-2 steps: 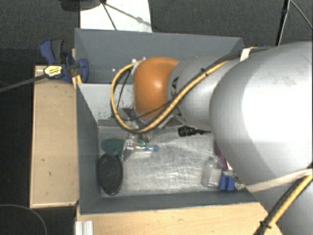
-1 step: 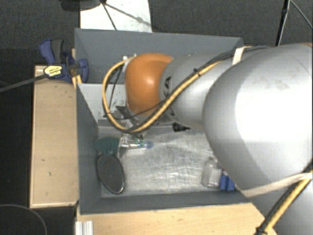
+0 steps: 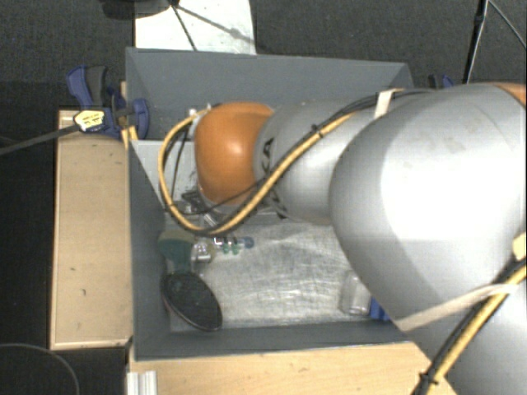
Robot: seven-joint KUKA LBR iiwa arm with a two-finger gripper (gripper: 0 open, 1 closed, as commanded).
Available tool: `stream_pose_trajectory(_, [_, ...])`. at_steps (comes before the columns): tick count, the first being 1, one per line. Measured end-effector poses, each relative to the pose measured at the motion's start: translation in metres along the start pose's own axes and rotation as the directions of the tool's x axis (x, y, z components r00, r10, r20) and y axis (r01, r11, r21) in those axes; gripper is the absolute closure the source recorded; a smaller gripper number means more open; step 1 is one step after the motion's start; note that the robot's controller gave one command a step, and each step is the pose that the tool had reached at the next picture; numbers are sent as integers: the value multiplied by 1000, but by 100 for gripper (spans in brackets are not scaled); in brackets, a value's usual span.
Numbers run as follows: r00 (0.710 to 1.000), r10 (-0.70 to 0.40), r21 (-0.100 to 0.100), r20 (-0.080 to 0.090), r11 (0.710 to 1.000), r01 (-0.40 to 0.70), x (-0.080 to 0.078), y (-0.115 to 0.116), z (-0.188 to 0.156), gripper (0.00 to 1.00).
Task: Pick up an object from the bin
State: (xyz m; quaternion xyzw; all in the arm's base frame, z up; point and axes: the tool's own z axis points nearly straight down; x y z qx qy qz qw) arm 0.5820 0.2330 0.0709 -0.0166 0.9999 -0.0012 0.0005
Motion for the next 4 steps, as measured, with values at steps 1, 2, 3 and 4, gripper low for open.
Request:
stream_pose_trajectory(1, [979, 205, 0, 1, 979, -205, -10, 13, 1, 0])
stream_pose_trajectory(2, [979, 204, -4, 8, 979, -204, -13, 14, -3, 100])
stream_pose_trajectory(3, [983, 184, -8, 8, 983, -184, -8, 17, -78, 100])
stream_pose_trajectory(4, [982, 188, -9, 9, 982, -187, -6, 20, -171, 100])
